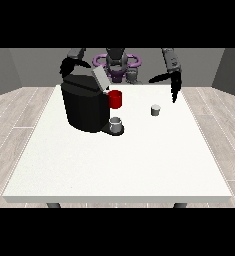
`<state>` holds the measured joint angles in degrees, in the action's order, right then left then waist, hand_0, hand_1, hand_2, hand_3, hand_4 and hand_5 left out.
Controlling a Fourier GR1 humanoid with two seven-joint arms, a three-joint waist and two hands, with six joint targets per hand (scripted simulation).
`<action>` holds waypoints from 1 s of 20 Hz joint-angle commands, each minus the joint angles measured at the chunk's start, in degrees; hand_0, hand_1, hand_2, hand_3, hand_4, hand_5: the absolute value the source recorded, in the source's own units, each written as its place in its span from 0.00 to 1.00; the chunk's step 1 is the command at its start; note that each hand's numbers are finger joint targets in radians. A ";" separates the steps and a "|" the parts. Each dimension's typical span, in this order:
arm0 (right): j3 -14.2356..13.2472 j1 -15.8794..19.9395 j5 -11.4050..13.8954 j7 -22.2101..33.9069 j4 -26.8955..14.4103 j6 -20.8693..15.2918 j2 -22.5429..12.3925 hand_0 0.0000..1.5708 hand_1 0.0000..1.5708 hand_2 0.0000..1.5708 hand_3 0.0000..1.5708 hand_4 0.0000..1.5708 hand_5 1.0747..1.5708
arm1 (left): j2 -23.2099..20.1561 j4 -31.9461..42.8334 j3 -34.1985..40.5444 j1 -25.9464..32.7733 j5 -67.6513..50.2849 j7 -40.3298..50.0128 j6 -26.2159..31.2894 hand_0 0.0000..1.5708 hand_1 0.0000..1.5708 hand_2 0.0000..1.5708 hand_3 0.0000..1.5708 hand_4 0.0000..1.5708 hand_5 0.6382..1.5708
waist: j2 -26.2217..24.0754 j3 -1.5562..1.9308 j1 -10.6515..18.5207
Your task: Insert the coffee pod into the coffee machine and close the lid
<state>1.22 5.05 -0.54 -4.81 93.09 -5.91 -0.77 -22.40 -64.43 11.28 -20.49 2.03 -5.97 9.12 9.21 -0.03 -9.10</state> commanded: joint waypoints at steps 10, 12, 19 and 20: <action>-3.67 5.63 -0.60 -0.20 -6.29 -0.68 -2.07 0.00 0.00 0.00 0.00 0.24 1.00 | -0.38 14.43 -2.98 -7.30 8.87 -4.59 -3.39 0.00 0.00 0.00 0.00 0.00 1.00 | 4.82 0.02 0.95; -0.26 5.67 1.72 7.45 -4.13 -2.39 -0.91 0.00 0.00 0.00 0.00 0.24 1.00 | -1.59 16.99 -3.23 -10.66 9.11 0.45 -1.06 0.00 0.00 0.07 0.00 0.00 1.00 | 1.56 0.01 0.07; 0.45 5.44 3.05 1.51 -8.65 -4.33 0.69 0.00 0.00 0.00 0.00 0.27 1.00 | -0.33 22.59 -4.07 -11.73 13.57 -2.47 -4.99 0.41 0.41 0.46 0.22 0.00 1.00 | 3.56 0.01 0.81; -1.35 5.99 1.53 6.27 -6.49 -2.84 -0.82 0.00 0.00 0.00 0.00 0.26 1.00 | -2.41 23.95 -4.11 -10.85 13.87 -2.36 -2.37 0.44 0.44 0.50 0.27 0.00 1.00 | 1.29 0.01 0.80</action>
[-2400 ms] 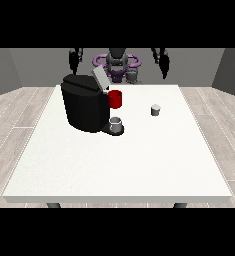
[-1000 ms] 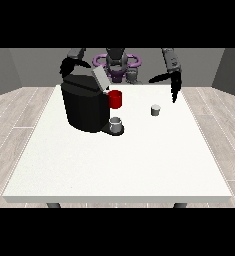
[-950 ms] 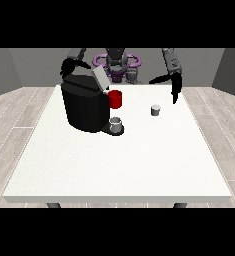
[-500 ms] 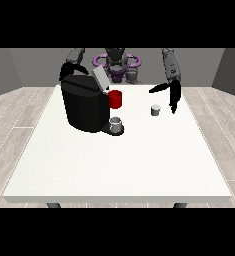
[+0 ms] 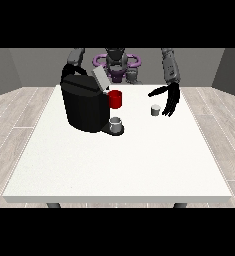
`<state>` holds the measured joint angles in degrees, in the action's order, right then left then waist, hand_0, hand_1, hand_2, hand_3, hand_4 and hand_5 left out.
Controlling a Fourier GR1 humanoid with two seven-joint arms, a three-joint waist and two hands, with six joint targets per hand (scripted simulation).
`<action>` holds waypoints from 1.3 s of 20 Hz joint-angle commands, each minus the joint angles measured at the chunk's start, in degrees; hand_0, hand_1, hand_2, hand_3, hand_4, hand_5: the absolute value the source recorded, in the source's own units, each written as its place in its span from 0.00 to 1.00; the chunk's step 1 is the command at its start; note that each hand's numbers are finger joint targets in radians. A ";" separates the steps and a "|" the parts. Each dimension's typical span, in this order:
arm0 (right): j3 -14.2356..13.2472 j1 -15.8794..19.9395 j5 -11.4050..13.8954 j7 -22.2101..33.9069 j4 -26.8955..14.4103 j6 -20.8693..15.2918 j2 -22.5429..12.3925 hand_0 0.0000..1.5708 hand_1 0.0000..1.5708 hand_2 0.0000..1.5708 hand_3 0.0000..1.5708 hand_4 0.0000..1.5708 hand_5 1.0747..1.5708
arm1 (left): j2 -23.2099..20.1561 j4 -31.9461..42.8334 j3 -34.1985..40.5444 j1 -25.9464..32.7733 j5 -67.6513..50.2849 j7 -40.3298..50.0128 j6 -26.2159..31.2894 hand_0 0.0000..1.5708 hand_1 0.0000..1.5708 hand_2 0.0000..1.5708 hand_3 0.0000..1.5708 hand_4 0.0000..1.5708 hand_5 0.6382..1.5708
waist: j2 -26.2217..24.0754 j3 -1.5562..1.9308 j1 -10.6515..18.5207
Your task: Insert the coffee pod into the coffee machine and close the lid
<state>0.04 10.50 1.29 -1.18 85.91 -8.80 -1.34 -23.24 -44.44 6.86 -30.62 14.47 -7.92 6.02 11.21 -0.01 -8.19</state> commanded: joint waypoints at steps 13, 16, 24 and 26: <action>0.69 -0.23 0.71 0.20 -0.27 0.37 -0.64 0.00 0.00 0.00 0.00 0.33 1.00 | -1.63 9.89 -3.96 -2.80 12.47 -6.23 -8.65 0.43 0.43 0.52 0.35 0.00 1.00 | 1.08 -0.01 -1.93; 0.54 0.22 0.60 3.93 1.20 -0.34 -0.84 0.00 0.00 0.00 0.00 0.31 1.00 | -0.11 10.71 -3.64 -2.72 13.79 -7.20 -13.84 0.46 0.46 0.55 0.41 0.15 1.00 | 0.41 -0.02 -2.01; -2.20 1.62 -2.30 -2.06 -2.45 1.05 -0.65 0.00 0.00 0.00 0.00 0.33 1.00 | -2.10 13.02 -4.22 -5.21 17.39 -9.41 -15.56 0.63 0.63 0.70 0.55 0.18 1.00 | 2.52 -0.01 -1.77; 0.36 0.49 -1.45 -2.31 -0.61 1.41 0.38 0.00 0.00 0.00 0.00 0.33 1.00 | -4.26 15.16 -3.99 -6.25 18.26 -8.86 -14.85 0.57 0.57 0.64 0.49 0.20 1.00 | 3.67 -0.01 -3.12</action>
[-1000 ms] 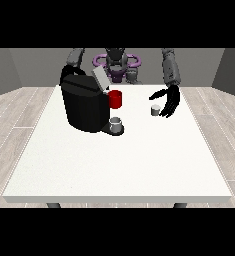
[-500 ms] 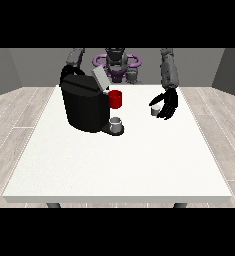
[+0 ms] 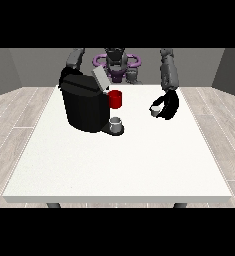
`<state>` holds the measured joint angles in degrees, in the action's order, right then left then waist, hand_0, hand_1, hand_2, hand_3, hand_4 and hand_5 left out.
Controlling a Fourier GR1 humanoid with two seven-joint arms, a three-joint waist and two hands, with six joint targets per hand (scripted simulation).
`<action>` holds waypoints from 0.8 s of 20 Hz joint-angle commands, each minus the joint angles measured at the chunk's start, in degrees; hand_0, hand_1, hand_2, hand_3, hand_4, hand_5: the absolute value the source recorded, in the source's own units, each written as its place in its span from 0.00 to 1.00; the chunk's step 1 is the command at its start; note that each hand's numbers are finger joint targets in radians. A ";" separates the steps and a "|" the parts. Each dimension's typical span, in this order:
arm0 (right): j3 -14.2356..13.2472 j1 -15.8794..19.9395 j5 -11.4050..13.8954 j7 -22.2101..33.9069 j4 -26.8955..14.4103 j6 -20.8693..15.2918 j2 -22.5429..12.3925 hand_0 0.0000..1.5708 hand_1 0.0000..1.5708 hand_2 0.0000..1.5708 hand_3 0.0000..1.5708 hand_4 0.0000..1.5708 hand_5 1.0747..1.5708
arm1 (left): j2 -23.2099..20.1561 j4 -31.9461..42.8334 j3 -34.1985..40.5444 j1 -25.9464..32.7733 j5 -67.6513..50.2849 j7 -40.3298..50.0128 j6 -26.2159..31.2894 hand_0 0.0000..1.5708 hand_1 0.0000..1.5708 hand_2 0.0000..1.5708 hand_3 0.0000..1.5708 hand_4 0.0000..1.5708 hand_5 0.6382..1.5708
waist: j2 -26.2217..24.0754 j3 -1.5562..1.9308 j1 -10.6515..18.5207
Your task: Insert the coffee pod into the coffee machine and close the lid
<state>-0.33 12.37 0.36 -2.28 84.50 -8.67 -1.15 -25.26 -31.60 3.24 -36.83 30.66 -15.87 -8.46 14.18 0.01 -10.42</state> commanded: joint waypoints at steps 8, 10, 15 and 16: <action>0.08 -1.33 -0.02 -2.30 -2.59 -0.46 0.57 0.00 0.00 0.00 0.00 0.27 1.00 | -1.20 0.93 -0.35 -3.94 2.72 -4.66 0.64 0.91 0.91 0.93 0.91 0.36 1.00 | -0.68 -0.02 0.74; -3.26 2.12 -2.74 -0.33 -4.39 0.45 -0.99 0.00 0.00 0.00 0.00 0.27 1.00 | 0.18 -0.64 -1.12 -5.91 2.12 -4.52 4.38 0.94 0.94 0.94 0.90 0.40 1.00 | -1.79 -0.01 1.30; -2.10 4.49 -0.64 -1.63 -8.66 -1.66 0.67 0.00 0.00 0.00 0.00 0.31 1.00 | -0.21 -2.99 -1.67 -12.49 2.79 -0.93 8.32 0.84 0.84 0.88 0.86 0.37 1.00 | -2.27 0.00 1.63; -4.81 5.04 -2.44 0.06 -10.07 0.06 -2.17 0.00 0.00 0.00 0.00 0.31 1.00 | -0.07 -3.73 -1.97 -11.77 2.36 -0.47 11.02 0.82 0.82 0.87 0.85 0.35 1.00 | -4.96 0.01 2.93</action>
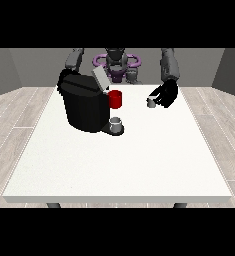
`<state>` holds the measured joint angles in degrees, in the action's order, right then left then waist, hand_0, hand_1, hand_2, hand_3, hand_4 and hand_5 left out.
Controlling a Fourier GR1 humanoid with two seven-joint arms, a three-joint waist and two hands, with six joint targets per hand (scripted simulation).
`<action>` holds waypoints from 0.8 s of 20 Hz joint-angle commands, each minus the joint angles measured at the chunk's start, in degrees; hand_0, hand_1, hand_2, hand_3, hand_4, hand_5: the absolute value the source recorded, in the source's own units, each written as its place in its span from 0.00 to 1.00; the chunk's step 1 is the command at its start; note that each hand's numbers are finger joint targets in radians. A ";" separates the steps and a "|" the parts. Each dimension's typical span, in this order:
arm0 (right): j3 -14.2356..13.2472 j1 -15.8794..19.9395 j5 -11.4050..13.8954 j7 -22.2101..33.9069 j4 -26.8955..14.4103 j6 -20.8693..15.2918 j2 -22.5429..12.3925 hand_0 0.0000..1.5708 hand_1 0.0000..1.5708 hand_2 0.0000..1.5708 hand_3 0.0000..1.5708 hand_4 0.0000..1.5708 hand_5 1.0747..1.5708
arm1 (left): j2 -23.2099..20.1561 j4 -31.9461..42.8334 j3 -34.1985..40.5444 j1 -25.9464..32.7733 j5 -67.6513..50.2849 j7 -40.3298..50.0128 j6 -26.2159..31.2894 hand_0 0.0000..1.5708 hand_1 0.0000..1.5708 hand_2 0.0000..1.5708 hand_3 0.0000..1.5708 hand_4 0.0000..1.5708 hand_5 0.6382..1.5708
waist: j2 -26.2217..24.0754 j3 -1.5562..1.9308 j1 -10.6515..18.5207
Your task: Insert the coffee pod into the coffee machine and close the lid
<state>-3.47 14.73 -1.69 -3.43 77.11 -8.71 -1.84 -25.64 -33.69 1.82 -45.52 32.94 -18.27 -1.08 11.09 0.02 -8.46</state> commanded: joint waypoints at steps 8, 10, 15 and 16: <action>1.45 -1.28 -0.60 -0.76 -1.37 2.53 0.40 0.00 0.00 0.00 0.00 0.31 1.00 | 2.12 -2.80 0.02 -4.53 1.02 3.54 3.02 0.80 0.80 0.85 0.82 0.36 1.00 | -3.77 -0.02 -2.85; -2.35 0.23 -2.49 -0.67 -4.29 2.78 -1.75 0.00 0.00 0.00 0.00 0.31 1.00 | 2.58 -4.87 -0.71 -4.53 1.01 5.20 6.46 0.80 0.80 0.85 0.82 0.36 1.00 | -5.86 0.00 0.30; 2.09 -0.79 -0.60 -2.15 -1.35 1.51 1.72 0.00 0.00 0.00 0.00 0.31 1.00 | -0.97 -3.90 1.87 -10.86 0.99 7.14 7.05 0.80 0.80 0.84 0.81 0.34 1.00 | -3.27 -0.02 -4.26; 1.31 0.46 -0.72 -1.65 -2.78 2.60 0.04 0.00 0.00 0.00 0.00 0.32 1.00 | 0.96 -4.57 0.94 -12.15 1.31 9.18 8.10 0.64 0.64 0.76 0.78 0.35 1.00 | -3.37 -0.01 -3.93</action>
<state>-2.38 14.07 -2.12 -5.14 74.47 -7.13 -1.45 -24.68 -37.66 2.58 -54.08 33.53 -11.94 6.42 7.08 0.01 -11.00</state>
